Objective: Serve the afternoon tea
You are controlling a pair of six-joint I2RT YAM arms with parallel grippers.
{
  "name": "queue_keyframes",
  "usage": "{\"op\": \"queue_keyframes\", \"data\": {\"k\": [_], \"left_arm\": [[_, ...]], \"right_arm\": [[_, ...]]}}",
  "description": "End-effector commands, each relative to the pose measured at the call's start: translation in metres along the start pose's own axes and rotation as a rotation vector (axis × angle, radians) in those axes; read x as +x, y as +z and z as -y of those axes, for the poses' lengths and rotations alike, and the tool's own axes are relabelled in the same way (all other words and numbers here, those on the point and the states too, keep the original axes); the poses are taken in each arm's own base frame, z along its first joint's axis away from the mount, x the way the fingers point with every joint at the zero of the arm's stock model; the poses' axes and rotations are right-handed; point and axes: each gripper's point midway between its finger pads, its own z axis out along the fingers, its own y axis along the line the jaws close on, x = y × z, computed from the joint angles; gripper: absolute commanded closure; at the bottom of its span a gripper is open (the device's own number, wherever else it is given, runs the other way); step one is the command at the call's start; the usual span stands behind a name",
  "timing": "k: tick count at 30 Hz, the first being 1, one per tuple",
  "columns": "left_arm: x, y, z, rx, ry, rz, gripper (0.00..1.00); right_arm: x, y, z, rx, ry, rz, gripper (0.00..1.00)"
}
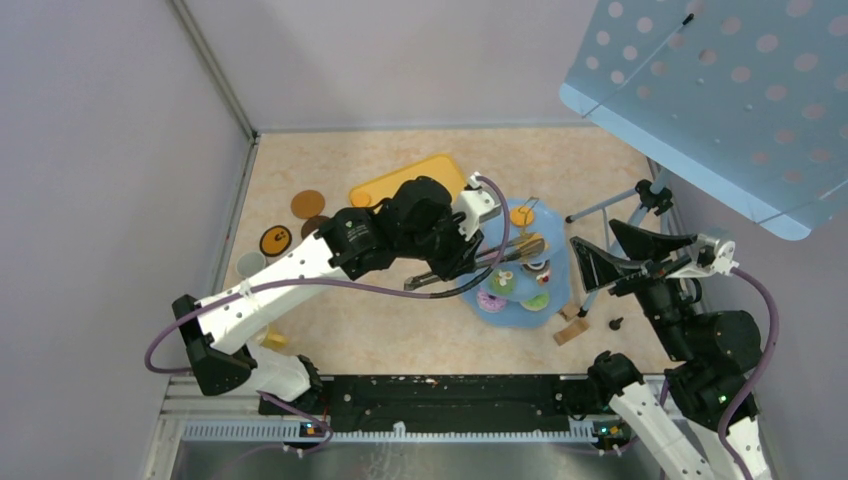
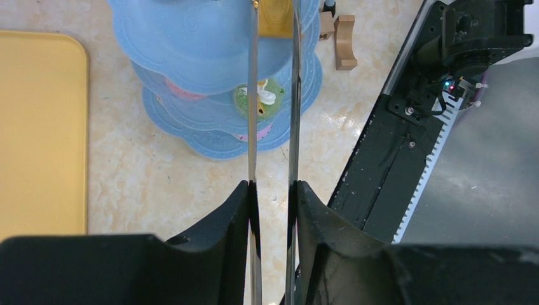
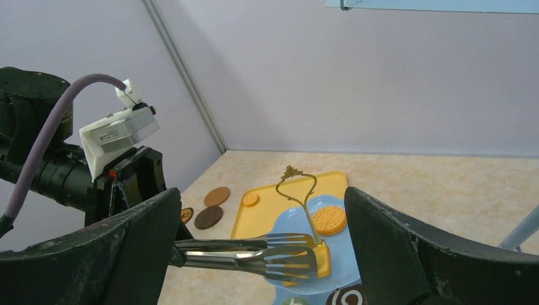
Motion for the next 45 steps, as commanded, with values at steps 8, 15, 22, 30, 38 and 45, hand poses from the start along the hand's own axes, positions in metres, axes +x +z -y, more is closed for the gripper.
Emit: {"op": "queue_keyframes", "data": {"k": [8, 15, 22, 30, 38, 45], "left_arm": [[-0.044, -0.025, 0.002, -0.022, 0.033, 0.161, 0.52], [-0.059, -0.048, 0.012, 0.017, 0.052, 0.237, 0.47], [-0.076, -0.088, -0.003, -0.104, 0.057, 0.350, 0.51], [-0.071, -0.162, -0.073, -0.553, -0.077, 0.484, 0.45], [-0.045, -0.201, -0.117, -0.849, -0.135, 0.511, 0.40], [0.021, -0.160, -0.235, -0.925, -0.344, 0.292, 0.39]], "right_arm": [[-0.010, -0.001, -0.003, -0.010, -0.002, 0.035, 0.03], [-0.007, 0.000, -0.003, -0.013, 0.003, 0.031, 0.02], [-0.006, 0.000, -0.003, -0.014, 0.002, 0.026, 0.03], [0.000, 0.002, 0.000, -0.009, -0.007, 0.016, 0.03], [0.009, 0.006, 0.000, -0.021, 0.004, 0.006, 0.03], [0.010, 0.009, -0.005, -0.051, 0.019, 0.003, 0.03]]}}
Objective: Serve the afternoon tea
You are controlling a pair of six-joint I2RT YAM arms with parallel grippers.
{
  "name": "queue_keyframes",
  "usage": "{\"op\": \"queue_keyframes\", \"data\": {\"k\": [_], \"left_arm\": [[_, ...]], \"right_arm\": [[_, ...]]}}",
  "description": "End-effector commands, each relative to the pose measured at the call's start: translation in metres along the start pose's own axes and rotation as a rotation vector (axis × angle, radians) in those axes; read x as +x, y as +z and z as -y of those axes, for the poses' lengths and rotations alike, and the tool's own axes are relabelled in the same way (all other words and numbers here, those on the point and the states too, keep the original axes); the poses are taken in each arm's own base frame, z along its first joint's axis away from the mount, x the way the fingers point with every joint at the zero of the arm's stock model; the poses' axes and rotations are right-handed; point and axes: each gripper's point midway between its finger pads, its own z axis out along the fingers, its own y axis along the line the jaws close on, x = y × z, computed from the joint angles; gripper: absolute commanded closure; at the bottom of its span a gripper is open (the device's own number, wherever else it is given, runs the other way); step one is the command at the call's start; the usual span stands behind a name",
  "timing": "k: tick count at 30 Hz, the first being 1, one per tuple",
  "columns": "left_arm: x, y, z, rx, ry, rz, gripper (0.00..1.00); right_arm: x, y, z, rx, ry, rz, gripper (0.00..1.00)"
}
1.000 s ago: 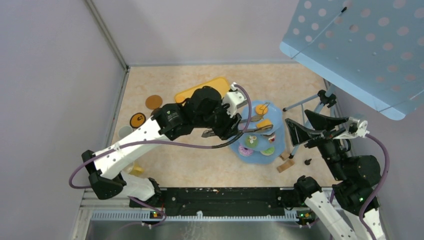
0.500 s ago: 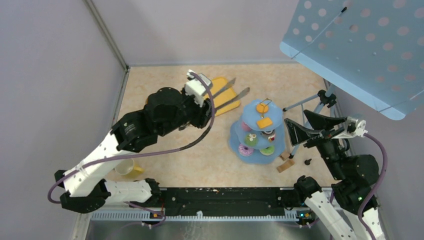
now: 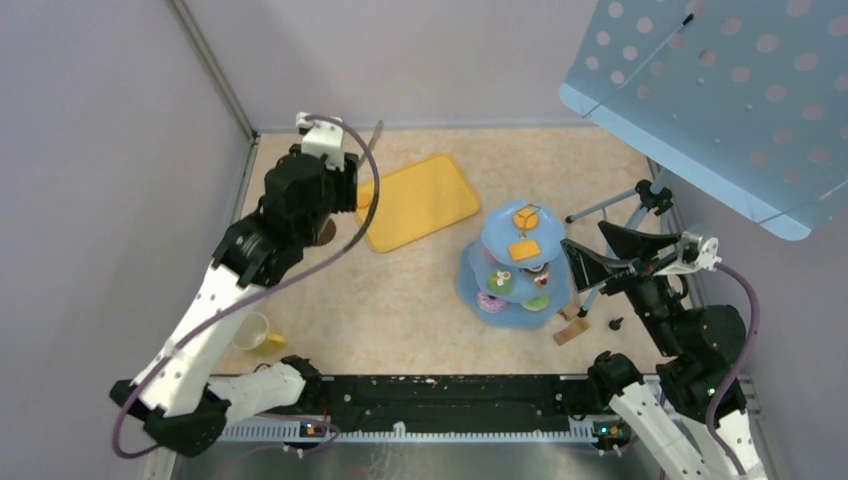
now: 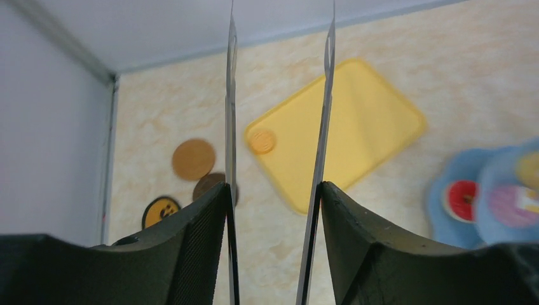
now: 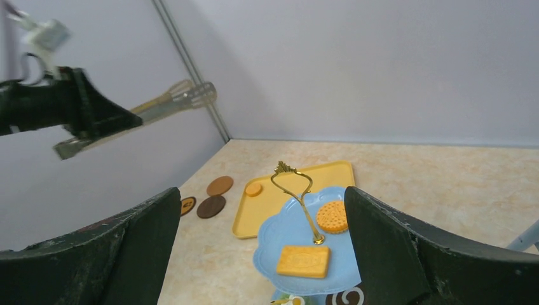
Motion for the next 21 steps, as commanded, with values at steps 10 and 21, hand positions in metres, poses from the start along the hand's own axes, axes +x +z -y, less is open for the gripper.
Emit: {"op": "queue_keyframes", "data": {"k": [10, 21], "left_arm": [[0.133, 0.153, -0.060, -0.095, -0.300, -0.401, 0.45], [0.177, 0.187, -0.055, -0.092, -0.277, -0.543, 0.44]], "right_arm": [[-0.013, -0.002, -0.009, -0.038, 0.022, 0.046, 0.03], [-0.011, -0.001, -0.008, -0.037, 0.020, 0.044, 0.03]]}}
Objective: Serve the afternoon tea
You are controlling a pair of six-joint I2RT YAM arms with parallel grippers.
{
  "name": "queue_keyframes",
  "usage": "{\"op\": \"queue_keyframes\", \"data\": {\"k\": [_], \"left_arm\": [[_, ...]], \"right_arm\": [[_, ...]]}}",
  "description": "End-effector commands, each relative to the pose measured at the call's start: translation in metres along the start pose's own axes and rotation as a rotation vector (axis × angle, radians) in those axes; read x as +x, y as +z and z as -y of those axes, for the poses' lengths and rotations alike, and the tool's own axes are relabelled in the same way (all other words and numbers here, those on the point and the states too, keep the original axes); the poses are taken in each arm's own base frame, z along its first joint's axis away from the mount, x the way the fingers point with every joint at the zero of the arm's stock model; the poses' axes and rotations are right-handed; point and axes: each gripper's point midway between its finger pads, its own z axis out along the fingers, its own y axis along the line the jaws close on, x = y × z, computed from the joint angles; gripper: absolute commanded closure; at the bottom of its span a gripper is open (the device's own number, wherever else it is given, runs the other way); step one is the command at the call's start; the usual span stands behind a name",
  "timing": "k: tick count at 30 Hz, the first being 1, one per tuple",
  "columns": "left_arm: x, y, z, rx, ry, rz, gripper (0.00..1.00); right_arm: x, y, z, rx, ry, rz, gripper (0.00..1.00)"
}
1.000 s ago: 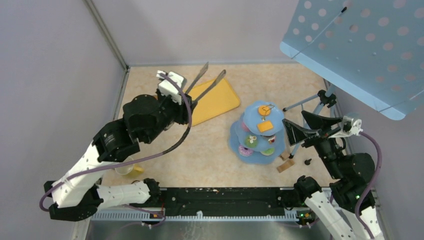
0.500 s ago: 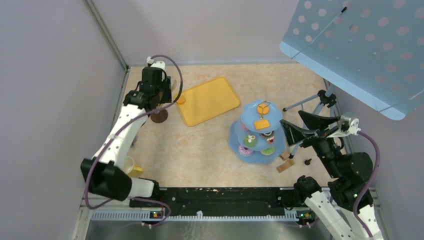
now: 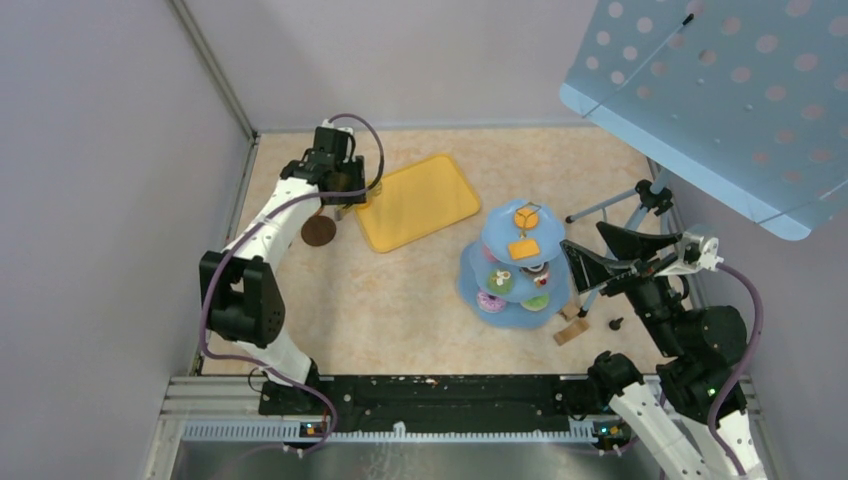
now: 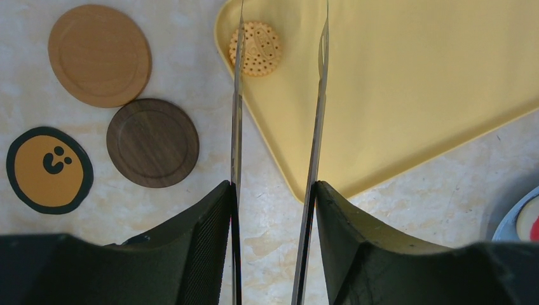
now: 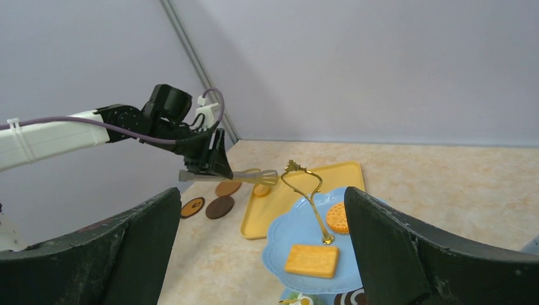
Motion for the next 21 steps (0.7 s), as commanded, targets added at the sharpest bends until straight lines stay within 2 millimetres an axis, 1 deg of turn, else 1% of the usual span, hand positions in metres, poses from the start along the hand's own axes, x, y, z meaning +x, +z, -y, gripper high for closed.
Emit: {"op": "queue_keyframes", "data": {"k": [1, 5, 12, 21], "left_arm": [[-0.020, 0.002, 0.007, 0.025, -0.002, 0.063, 0.44], [-0.015, 0.007, 0.003, 0.005, 0.003, 0.040, 0.44], [-0.014, 0.009, -0.007, -0.052, 0.015, 0.045, 0.42], [0.003, 0.016, -0.007, -0.039, 0.025, -0.001, 0.41]], "right_arm": [[-0.010, 0.000, -0.003, -0.013, -0.006, 0.042, 0.03], [-0.008, 0.002, -0.002, -0.011, -0.007, 0.036, 0.03], [-0.003, 0.006, -0.001, -0.013, 0.001, 0.026, 0.03], [0.001, 0.008, -0.001, -0.019, 0.013, 0.016, 0.03]]}}
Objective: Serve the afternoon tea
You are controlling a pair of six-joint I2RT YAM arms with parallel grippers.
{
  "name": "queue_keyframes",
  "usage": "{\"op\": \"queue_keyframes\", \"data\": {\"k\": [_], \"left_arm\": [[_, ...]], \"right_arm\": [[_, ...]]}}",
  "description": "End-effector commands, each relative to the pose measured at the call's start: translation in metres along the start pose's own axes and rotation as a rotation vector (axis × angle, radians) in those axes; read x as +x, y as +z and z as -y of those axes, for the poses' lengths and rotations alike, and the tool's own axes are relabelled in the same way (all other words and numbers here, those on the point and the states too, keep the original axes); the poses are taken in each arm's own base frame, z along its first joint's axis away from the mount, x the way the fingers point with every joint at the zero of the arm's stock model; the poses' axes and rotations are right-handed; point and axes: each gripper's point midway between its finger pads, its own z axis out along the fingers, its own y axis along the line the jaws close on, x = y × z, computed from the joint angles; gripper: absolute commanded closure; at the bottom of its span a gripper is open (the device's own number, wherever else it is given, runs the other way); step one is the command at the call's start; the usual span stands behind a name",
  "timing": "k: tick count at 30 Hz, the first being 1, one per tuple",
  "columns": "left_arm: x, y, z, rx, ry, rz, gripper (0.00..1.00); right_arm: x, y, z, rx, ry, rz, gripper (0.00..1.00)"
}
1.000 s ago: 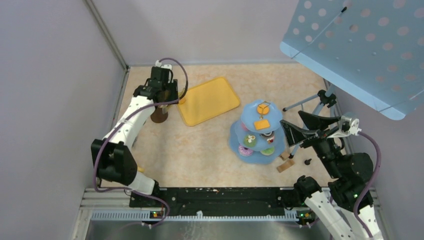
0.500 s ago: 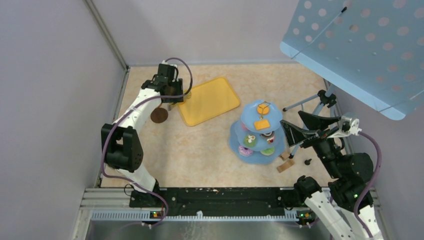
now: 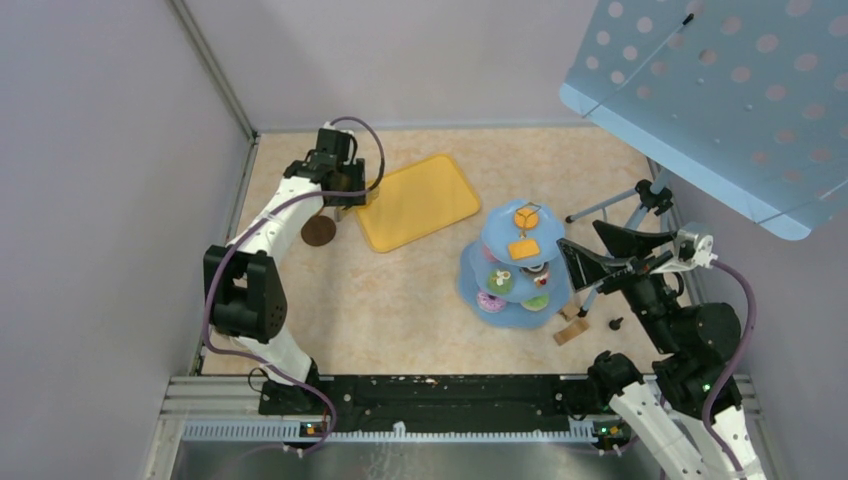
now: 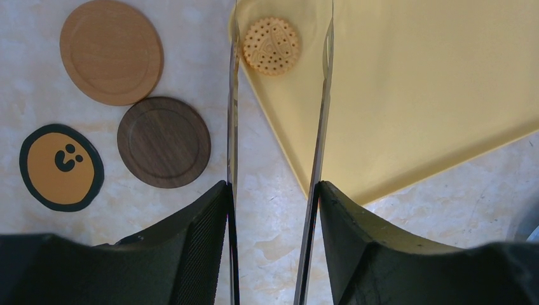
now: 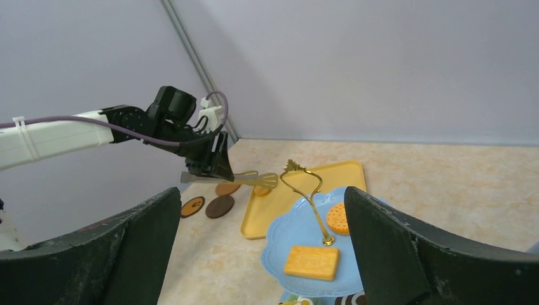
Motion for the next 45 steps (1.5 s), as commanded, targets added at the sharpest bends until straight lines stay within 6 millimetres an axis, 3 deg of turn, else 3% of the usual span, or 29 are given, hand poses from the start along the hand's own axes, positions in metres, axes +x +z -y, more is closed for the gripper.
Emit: {"op": "queue_keyframes", "data": {"k": [1, 11, 17, 22, 26, 29, 32, 35, 41, 45], "left_arm": [[-0.003, 0.003, 0.001, 0.005, 0.005, 0.020, 0.41], [0.009, 0.005, 0.004, 0.025, 0.016, -0.015, 0.42], [0.015, 0.007, 0.009, 0.030, 0.035, -0.043, 0.51], [0.019, 0.009, 0.011, 0.017, 0.056, -0.051, 0.52], [0.010, 0.002, 0.016, 0.031, 0.054, -0.031, 0.64], [-0.013, -0.027, 0.034, 0.107, 0.070, 0.052, 0.67], [-0.041, -0.076, 0.060, 0.232, 0.109, 0.183, 0.69], [-0.052, -0.122, 0.088, 0.361, 0.174, 0.267, 0.69], [-0.036, -0.208, 0.139, 0.529, 0.320, 0.380, 0.71], [-0.012, -0.247, 0.158, 0.665, 0.384, 0.365, 0.71]], "right_arm": [[-0.003, 0.004, -0.003, -0.017, 0.011, 0.017, 0.03], [-0.003, 0.003, -0.003, -0.016, 0.015, 0.017, 0.03], [-0.004, 0.002, -0.004, -0.017, 0.019, 0.023, 0.03], [-0.005, 0.001, -0.004, -0.017, 0.020, 0.024, 0.03], [-0.005, 0.000, -0.004, -0.015, 0.020, 0.024, 0.03], [-0.009, -0.001, -0.005, -0.014, 0.015, 0.031, 0.03], [-0.014, -0.003, -0.005, -0.007, 0.005, 0.039, 0.03], [-0.019, -0.005, -0.004, 0.003, -0.010, 0.046, 0.03], [-0.026, -0.006, -0.003, 0.020, -0.029, 0.059, 0.03], [-0.029, -0.006, -0.004, 0.017, -0.032, 0.064, 0.03]]}}
